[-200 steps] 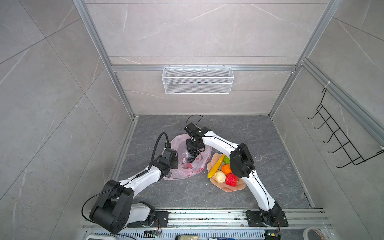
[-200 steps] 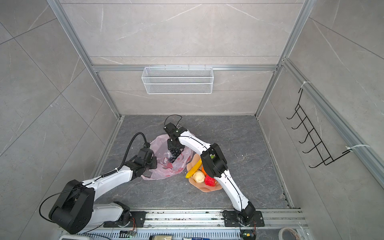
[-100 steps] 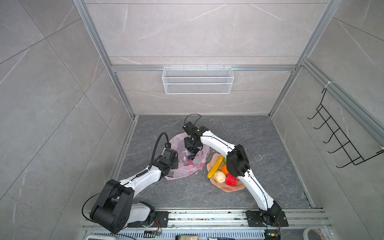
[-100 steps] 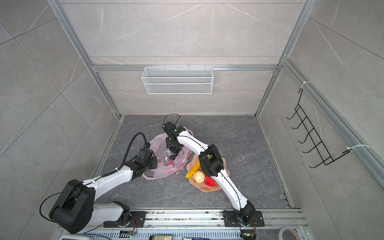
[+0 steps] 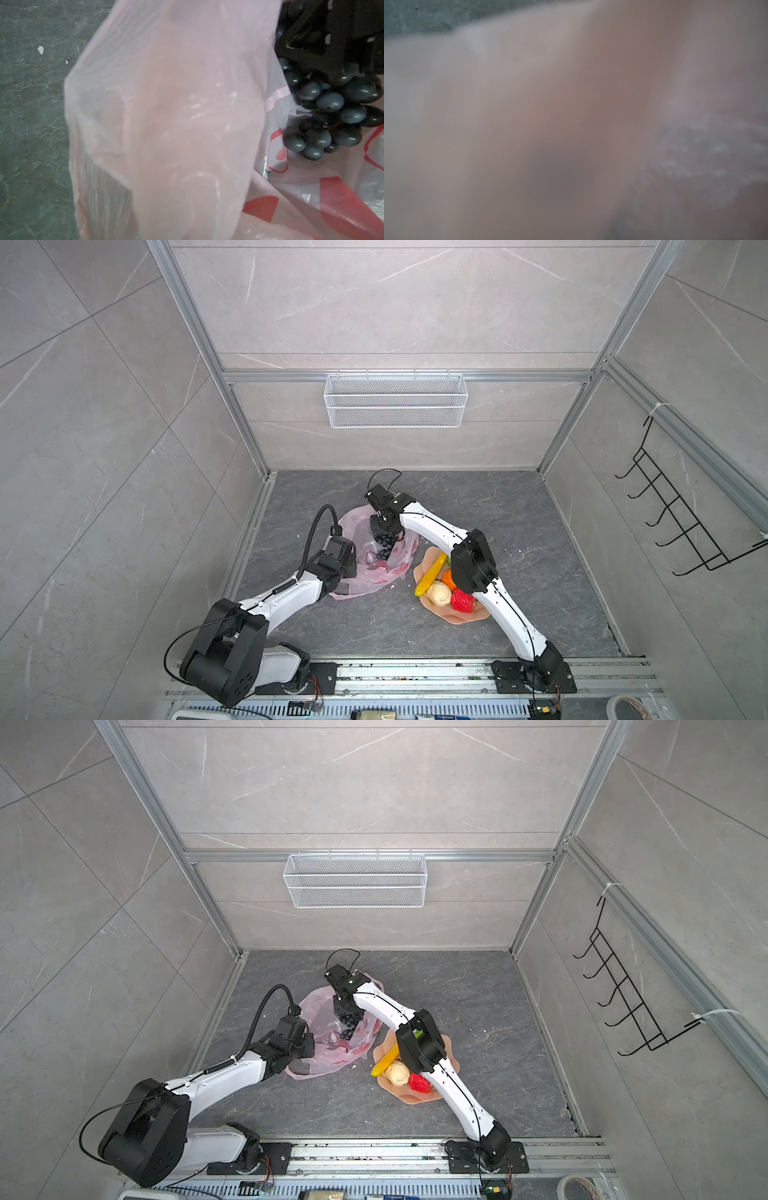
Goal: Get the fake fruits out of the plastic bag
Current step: 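Reach into the bag and grasp the dark grape bunch with the right gripper, then lift the grape bunch out and carry it over the peach bowl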
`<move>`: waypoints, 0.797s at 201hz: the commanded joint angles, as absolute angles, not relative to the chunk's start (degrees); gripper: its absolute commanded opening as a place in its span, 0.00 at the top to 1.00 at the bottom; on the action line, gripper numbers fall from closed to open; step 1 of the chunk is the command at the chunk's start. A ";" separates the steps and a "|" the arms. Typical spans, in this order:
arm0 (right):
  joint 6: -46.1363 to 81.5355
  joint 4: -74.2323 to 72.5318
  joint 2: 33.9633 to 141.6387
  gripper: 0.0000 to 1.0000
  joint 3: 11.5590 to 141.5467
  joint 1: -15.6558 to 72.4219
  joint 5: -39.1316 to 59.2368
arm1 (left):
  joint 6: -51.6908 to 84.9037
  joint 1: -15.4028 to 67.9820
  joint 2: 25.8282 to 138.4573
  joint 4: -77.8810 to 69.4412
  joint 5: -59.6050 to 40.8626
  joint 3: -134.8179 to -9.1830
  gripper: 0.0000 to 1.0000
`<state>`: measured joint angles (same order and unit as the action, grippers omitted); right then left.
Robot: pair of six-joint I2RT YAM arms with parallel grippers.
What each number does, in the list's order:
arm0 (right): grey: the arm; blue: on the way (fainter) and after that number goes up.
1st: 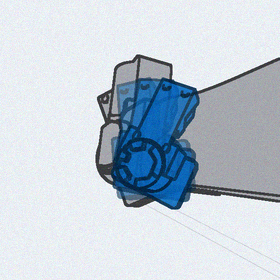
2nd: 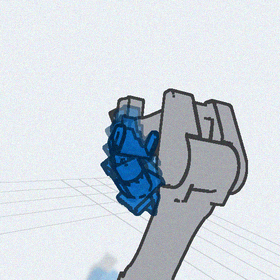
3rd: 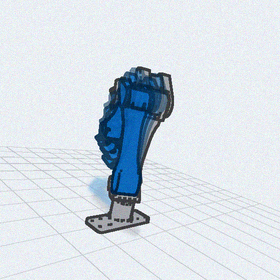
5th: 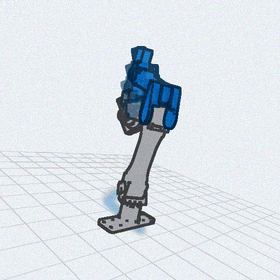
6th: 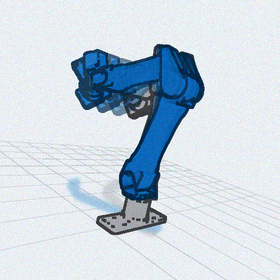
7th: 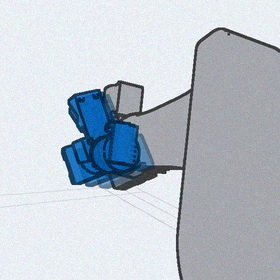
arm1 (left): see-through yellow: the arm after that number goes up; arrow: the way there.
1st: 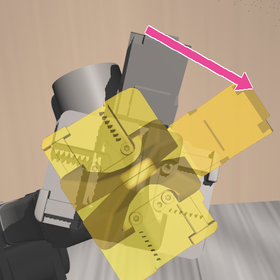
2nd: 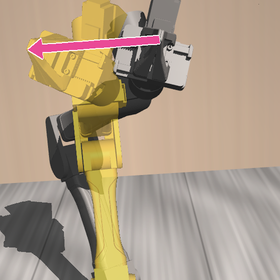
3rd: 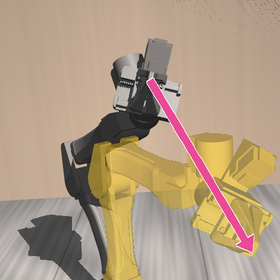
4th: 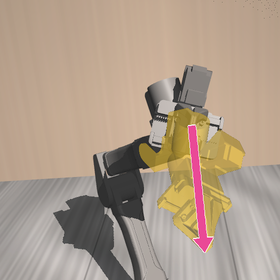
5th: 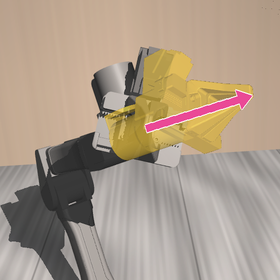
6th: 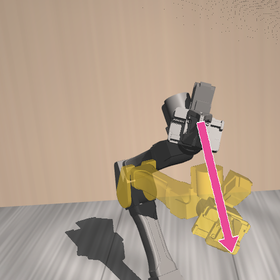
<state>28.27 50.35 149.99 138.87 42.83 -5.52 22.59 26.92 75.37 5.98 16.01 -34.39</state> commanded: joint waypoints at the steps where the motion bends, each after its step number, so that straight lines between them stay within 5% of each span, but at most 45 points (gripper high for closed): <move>1: 27.67 50.03 147.25 0.59 137.24 43.01 -4.22 | 23.29 26.98 75.85 5.05 16.01 -36.42 0.93; 160: 27.84 44.61 137.17 0.62 127.54 44.28 -2.56 | 25.13 26.89 77.02 7.39 20.17 -37.33 0.92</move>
